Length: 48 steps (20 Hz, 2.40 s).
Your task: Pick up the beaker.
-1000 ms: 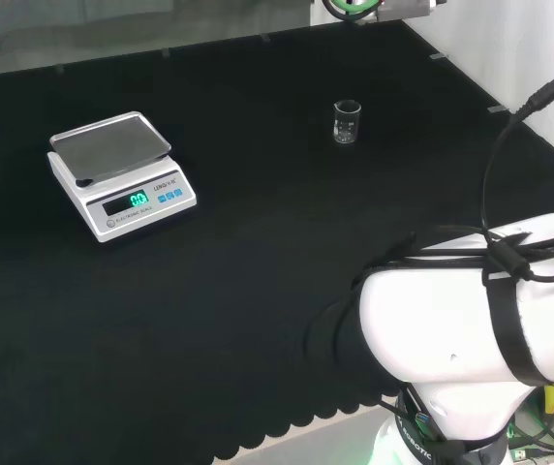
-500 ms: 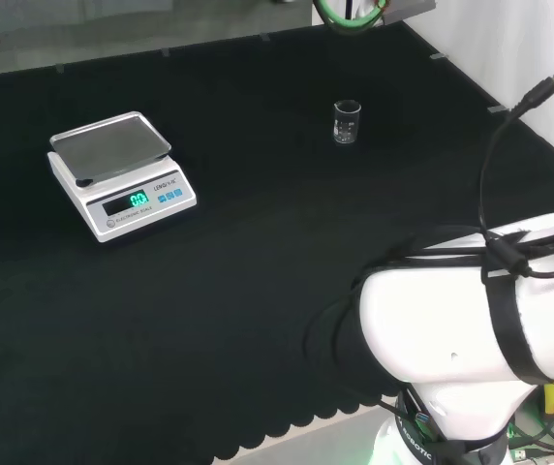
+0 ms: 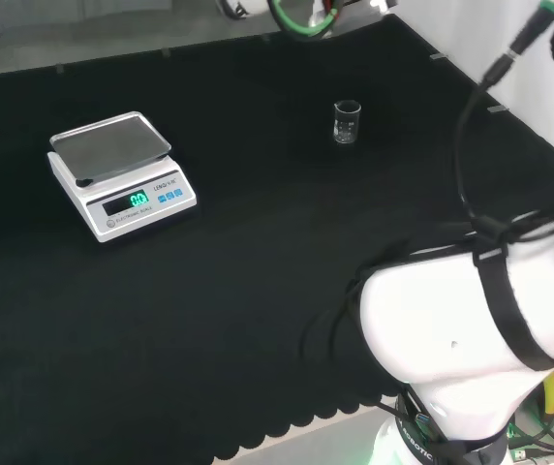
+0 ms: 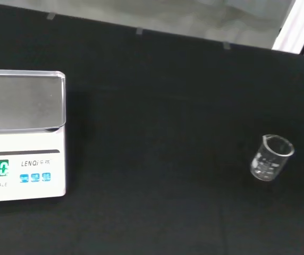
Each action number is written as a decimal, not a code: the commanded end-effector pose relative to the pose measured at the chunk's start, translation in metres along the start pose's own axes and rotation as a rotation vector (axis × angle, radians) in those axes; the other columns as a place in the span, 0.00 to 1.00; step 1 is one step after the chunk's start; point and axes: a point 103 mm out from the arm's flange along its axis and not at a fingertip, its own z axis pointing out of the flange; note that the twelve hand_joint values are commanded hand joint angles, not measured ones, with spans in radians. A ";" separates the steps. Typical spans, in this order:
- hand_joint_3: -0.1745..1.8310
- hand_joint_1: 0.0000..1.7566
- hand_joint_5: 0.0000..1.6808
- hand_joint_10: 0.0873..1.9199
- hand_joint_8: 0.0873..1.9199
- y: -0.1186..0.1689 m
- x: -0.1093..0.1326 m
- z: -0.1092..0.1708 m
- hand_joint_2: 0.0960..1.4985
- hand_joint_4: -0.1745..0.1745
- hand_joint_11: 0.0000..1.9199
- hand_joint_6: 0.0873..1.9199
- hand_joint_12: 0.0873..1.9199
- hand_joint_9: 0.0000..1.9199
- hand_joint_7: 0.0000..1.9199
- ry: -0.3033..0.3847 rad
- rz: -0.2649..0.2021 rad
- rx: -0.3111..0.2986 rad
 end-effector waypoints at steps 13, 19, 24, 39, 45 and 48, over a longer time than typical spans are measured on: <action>0.20 0.19 0.09 0.35 0.21 0.190 -0.159 0.086 0.63 0.33 0.00 0.00 0.78 0.00 0.00 0.271 0.102 -0.004; 0.20 0.19 0.09 0.35 0.22 0.230 -0.196 0.129 0.63 0.33 0.00 0.00 0.78 0.00 0.00 0.308 0.123 0.048; 0.20 0.19 0.09 0.35 0.22 0.248 -0.205 0.151 0.63 0.33 0.00 0.00 0.78 0.00 0.00 0.362 0.104 0.067; 0.19 0.18 0.10 0.37 0.24 0.282 -0.155 0.223 0.62 0.32 0.00 0.00 0.78 0.00 0.00 0.253 0.147 0.126; 0.19 0.17 0.10 0.37 0.25 0.284 -0.143 0.243 0.62 0.32 0.00 0.00 0.78 0.00 0.00 0.250 0.142 0.172; 0.19 0.17 0.10 0.37 0.25 0.284 -0.146 0.254 0.62 0.32 0.00 0.00 0.78 0.00 0.00 0.247 0.154 0.195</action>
